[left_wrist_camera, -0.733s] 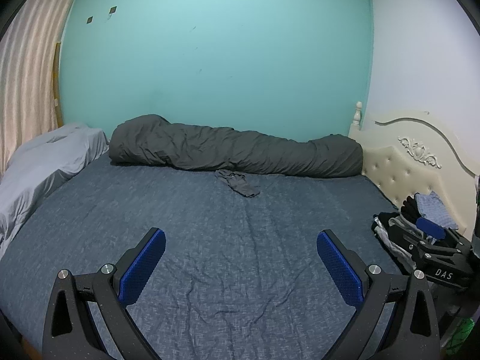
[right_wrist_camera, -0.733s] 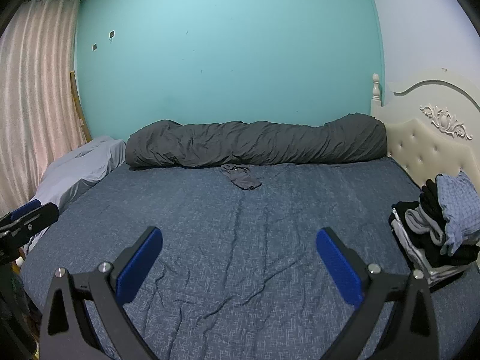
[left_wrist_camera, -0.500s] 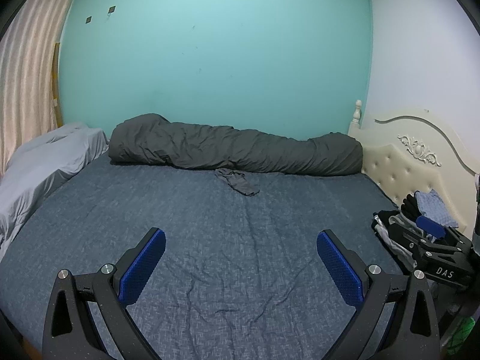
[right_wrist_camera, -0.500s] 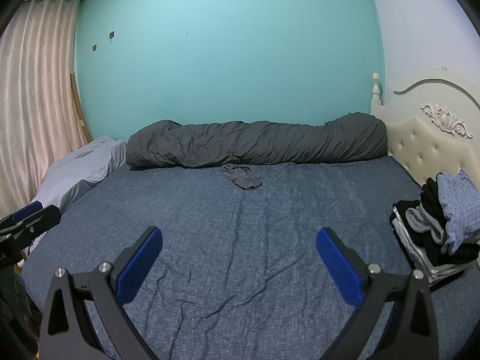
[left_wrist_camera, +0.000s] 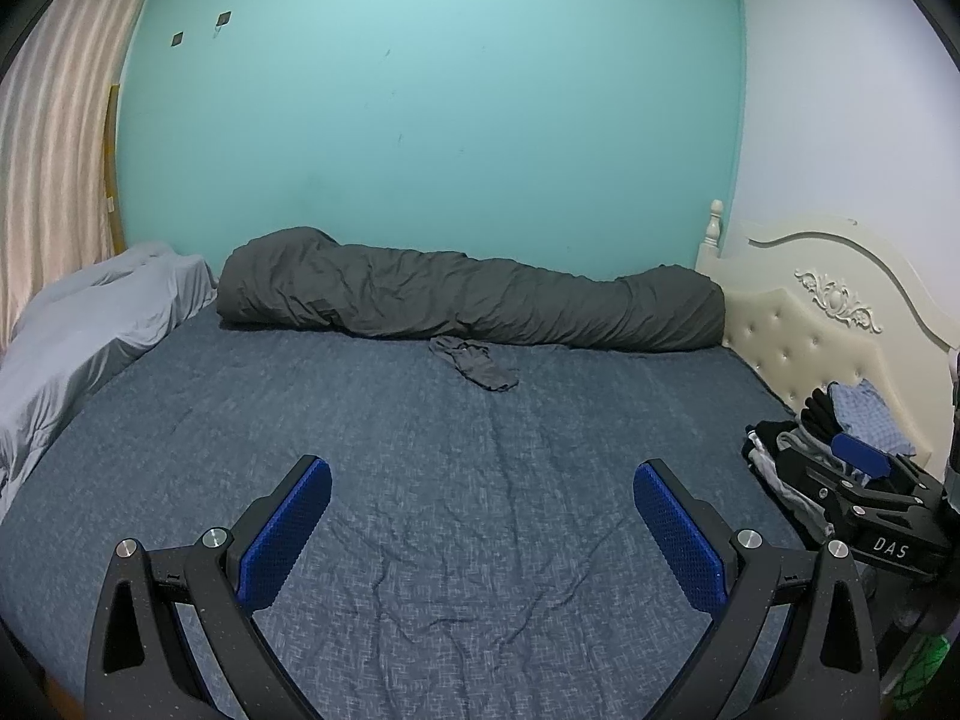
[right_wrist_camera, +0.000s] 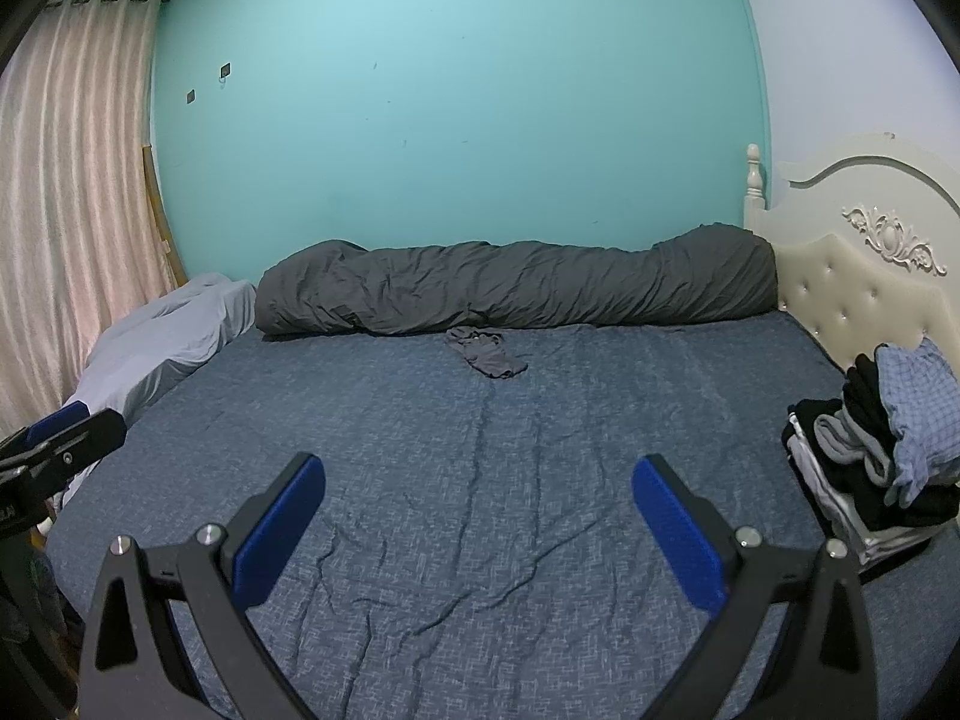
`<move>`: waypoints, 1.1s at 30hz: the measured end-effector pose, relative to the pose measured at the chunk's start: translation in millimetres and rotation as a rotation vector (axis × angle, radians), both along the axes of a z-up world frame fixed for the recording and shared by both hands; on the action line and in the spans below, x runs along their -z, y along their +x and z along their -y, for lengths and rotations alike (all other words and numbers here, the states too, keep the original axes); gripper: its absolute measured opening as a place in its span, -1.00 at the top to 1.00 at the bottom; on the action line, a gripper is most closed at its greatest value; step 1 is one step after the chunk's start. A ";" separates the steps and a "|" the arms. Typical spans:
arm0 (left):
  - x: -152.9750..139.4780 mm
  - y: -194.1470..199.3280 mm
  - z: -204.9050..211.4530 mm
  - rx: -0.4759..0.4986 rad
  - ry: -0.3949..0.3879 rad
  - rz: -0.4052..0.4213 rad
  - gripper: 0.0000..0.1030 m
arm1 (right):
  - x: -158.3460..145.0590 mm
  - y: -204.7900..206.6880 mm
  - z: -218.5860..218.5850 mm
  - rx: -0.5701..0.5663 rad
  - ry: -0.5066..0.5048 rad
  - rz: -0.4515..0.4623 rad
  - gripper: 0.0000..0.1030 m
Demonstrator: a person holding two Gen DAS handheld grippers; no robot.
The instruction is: Fold clothes
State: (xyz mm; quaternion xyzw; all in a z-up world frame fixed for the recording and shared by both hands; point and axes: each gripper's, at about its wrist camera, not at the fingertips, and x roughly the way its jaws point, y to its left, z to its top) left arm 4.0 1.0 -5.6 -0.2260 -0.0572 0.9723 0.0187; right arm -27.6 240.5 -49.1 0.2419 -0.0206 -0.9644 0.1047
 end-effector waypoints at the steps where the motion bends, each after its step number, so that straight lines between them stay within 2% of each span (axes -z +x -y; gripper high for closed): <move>1: -2.0 -0.2 0.1 -0.001 0.001 0.001 -0.99 | -0.1 -0.2 -0.3 0.000 -0.001 0.000 -0.99; 33: -6.8 -2.3 1.2 -0.001 -0.008 0.003 -0.99 | -4.1 0.5 -3.6 0.008 -0.012 -0.002 -0.99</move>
